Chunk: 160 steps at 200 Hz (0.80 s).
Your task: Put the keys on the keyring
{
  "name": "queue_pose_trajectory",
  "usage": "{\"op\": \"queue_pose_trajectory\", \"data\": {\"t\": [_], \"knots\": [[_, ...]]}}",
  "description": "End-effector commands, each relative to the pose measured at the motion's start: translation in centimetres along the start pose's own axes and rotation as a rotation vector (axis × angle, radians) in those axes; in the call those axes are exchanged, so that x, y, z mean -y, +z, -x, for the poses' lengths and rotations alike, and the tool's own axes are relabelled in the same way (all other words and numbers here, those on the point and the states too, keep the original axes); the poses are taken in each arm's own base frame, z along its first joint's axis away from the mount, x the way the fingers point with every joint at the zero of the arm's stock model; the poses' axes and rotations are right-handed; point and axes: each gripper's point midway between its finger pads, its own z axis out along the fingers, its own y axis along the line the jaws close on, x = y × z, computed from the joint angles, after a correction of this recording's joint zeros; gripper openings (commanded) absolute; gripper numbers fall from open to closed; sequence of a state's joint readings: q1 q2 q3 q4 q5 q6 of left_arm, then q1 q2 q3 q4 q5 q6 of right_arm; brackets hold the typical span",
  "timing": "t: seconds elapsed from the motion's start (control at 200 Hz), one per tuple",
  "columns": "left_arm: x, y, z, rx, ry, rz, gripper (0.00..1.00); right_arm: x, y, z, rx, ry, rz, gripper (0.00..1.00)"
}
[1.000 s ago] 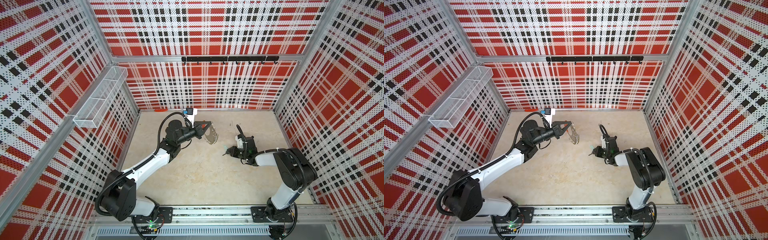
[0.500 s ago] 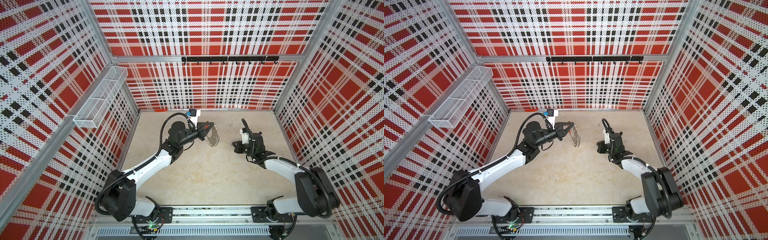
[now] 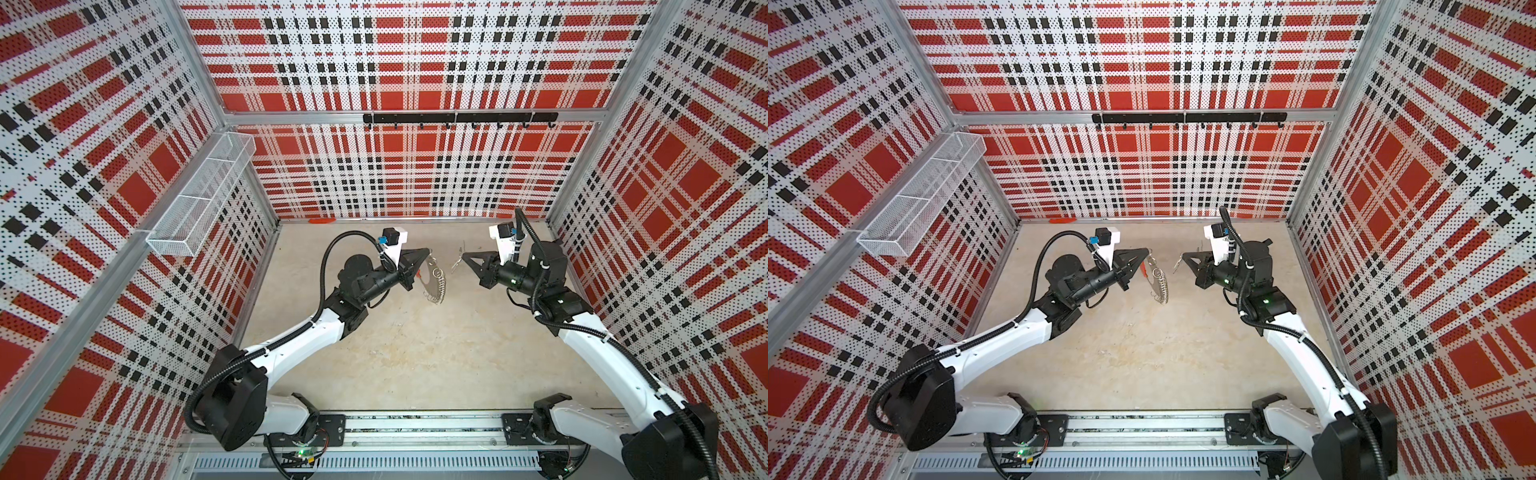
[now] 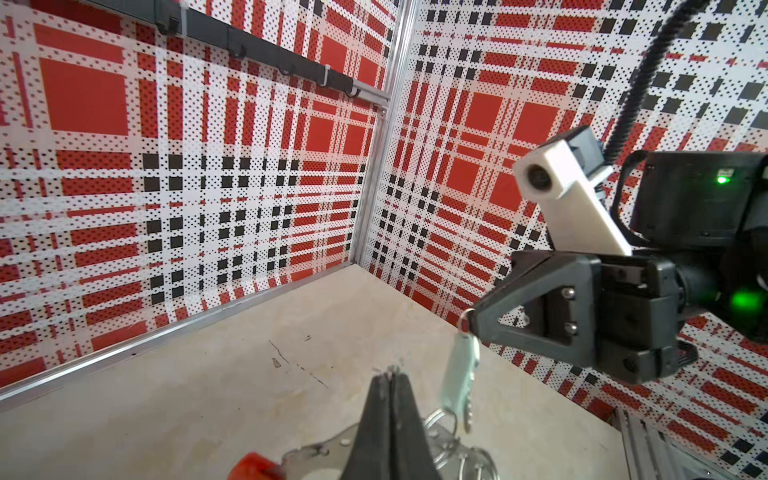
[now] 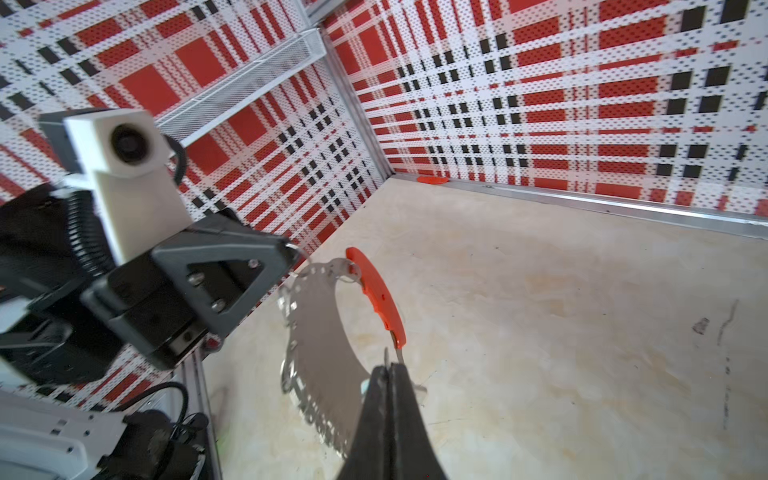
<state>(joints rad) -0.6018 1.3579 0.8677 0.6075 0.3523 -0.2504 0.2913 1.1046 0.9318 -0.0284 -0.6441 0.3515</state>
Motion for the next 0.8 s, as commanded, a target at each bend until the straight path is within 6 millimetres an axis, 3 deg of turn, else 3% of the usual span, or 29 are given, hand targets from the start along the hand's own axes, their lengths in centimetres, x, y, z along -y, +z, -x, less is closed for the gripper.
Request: {"op": "queue_pose_trajectory", "data": {"t": [0.0, 0.21, 0.351, 0.797], "knots": [[1.6, -0.4, 2.6, 0.094, 0.037, -0.075, 0.0, -2.8, -0.9, 0.5, -0.009, -0.036, 0.116, 0.0], [3.2, -0.9, 1.6, 0.099, 0.152, -0.09, 0.0, -4.3, -0.4, 0.9, -0.005, -0.045, 0.163, 0.0], [3.7, -0.9, 1.3, 0.095, 0.142, -0.125, 0.0, -5.4, 0.2, 1.3, 0.0, -0.059, 0.174, 0.0], [4.5, -0.7, 1.3, 0.091, 0.147, -0.172, 0.0, -6.5, 2.3, 1.5, -0.037, -0.061, 0.195, 0.0]]}}
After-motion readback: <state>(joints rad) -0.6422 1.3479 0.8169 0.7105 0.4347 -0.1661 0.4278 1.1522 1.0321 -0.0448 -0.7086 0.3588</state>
